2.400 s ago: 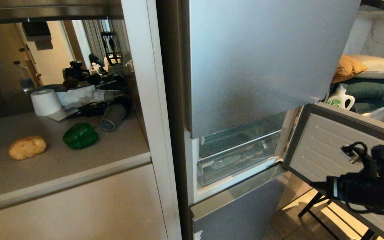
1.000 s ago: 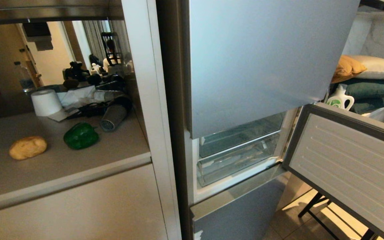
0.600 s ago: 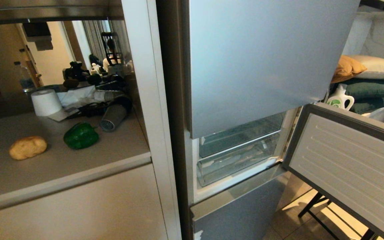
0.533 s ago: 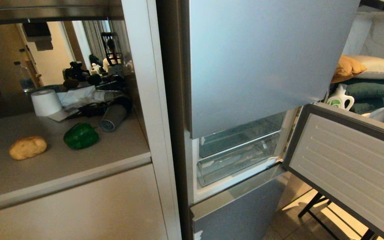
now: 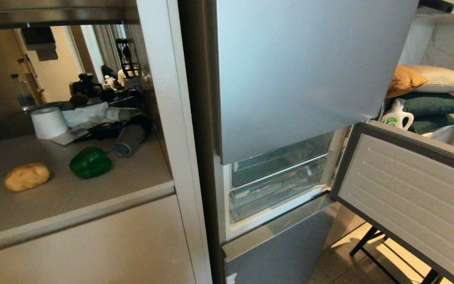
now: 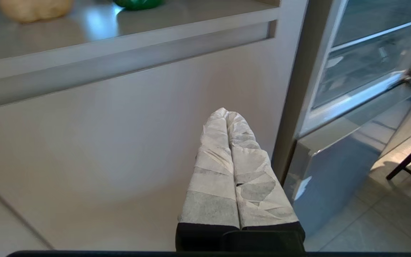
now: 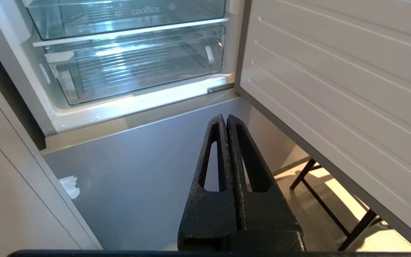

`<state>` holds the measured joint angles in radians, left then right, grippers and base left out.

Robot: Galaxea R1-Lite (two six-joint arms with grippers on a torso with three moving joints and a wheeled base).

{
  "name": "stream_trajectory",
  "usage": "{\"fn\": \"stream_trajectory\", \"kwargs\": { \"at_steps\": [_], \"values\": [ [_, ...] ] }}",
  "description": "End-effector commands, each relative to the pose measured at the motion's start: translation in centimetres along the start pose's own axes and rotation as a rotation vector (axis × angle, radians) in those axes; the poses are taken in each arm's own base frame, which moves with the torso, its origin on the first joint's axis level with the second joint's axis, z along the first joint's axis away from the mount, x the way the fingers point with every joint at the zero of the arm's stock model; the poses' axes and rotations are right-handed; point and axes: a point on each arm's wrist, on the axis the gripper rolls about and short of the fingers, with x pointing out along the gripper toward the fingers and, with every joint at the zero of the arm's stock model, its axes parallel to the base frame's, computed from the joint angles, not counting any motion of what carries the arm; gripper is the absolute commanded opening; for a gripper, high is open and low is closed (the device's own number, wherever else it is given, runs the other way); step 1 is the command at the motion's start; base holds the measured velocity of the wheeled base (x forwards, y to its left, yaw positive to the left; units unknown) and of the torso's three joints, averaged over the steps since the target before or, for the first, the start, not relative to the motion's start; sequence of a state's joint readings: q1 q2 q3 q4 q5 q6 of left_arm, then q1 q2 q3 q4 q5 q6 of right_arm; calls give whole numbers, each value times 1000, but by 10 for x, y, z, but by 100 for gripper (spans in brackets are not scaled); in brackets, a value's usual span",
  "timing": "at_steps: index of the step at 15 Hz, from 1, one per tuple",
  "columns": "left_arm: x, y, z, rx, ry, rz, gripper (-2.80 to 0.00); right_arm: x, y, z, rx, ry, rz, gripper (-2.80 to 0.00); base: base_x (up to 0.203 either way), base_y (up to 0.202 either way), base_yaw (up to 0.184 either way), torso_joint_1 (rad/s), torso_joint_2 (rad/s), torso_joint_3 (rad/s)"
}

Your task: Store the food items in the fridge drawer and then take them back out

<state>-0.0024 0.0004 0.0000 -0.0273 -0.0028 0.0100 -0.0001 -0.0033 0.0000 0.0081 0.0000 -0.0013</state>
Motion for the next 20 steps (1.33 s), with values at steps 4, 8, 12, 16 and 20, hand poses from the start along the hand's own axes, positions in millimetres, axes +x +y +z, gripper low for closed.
{"fn": "stream_trajectory", "kwargs": {
  "at_steps": [4, 8, 12, 16, 20],
  "values": [
    [1, 0, -3, 1, 13, -1, -280, 0, 0, 0, 1, 3, -1, -280, 1, 5, -148, 6, 2, 4],
    [1, 0, -3, -1, 13, -1, -280, 0, 0, 0, 4, 2, -1, -280, -1, 7, -176, 4, 2, 2],
    [1, 0, -3, -1, 12, -1, -280, 0, 0, 1, 6, 1, 3, -280, -1, 10, -151, 2, 5, 2],
    [1, 0, -3, -1, 13, -1, -280, 0, 0, 1, 7, -1, 0, -280, 0, 1, -17, 0, 0, 1],
    [1, 0, -3, -1, 13, -1, -280, -3, -2, 36, 12, -60, -105, -280, 0, 0, 0, 0, 0, 0]
  ]
}}
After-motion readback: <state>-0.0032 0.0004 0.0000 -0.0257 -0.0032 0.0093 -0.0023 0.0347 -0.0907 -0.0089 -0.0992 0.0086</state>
